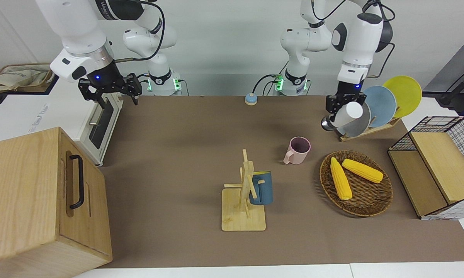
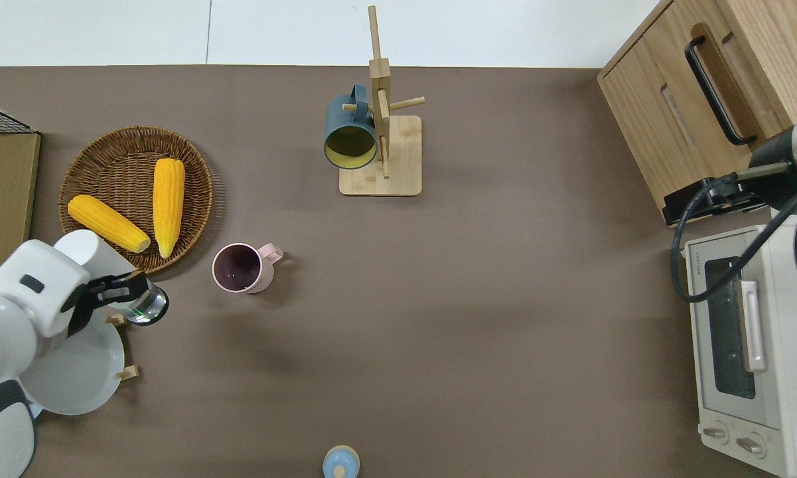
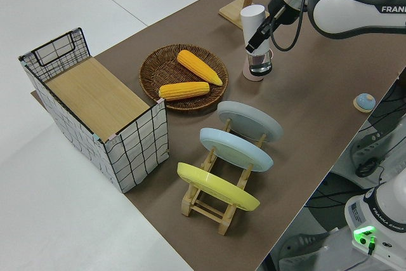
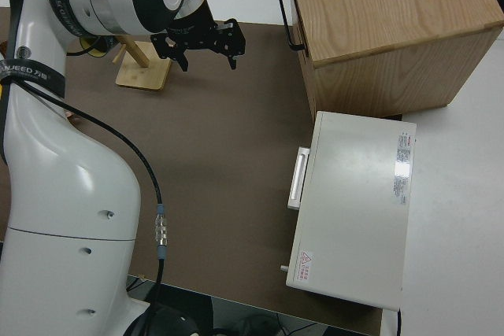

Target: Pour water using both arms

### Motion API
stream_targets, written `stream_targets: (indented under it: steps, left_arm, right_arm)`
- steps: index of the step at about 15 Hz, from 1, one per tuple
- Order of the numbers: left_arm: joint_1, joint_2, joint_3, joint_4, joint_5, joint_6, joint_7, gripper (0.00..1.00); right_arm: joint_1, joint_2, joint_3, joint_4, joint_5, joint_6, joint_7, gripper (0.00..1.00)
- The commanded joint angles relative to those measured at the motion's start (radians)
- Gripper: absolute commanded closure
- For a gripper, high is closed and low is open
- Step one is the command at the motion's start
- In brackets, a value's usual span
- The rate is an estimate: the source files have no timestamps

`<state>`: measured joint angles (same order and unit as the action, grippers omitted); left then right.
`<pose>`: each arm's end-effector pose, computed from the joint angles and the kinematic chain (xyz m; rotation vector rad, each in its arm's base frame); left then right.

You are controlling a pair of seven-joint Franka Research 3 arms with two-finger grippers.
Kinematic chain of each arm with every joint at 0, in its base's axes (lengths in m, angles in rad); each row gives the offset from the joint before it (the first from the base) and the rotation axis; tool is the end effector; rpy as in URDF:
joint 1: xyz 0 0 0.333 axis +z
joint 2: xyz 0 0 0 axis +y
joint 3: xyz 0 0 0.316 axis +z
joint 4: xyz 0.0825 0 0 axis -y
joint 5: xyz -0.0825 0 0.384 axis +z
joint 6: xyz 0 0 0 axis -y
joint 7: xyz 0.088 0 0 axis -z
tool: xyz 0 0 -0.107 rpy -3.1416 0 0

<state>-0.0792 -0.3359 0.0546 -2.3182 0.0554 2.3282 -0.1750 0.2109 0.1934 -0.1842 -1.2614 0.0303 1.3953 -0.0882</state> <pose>0.4778 -0.0091 0.5095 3.0826 0.1843 0.5408 0.5933 0.0324 0.6432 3.1309 0.1908 -0.0886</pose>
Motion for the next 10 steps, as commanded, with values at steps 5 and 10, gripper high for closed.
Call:
stream_targets:
  steps: [5, 10]
  left_arm:
    - [0.088, 0.167, 0.017, 0.327, 0.023, 0.002, 0.069, 1.00]
    - [0.144, 0.270, 0.068, 0.490, 0.004, -0.007, 0.186, 1.00]
  right_arm:
    - [-0.002, -0.023, 0.000, -0.027, 0.007, -0.002, -0.010, 0.013]
    - [-0.002, -0.023, 0.000, -0.027, 0.007, -0.002, -0.010, 0.011]
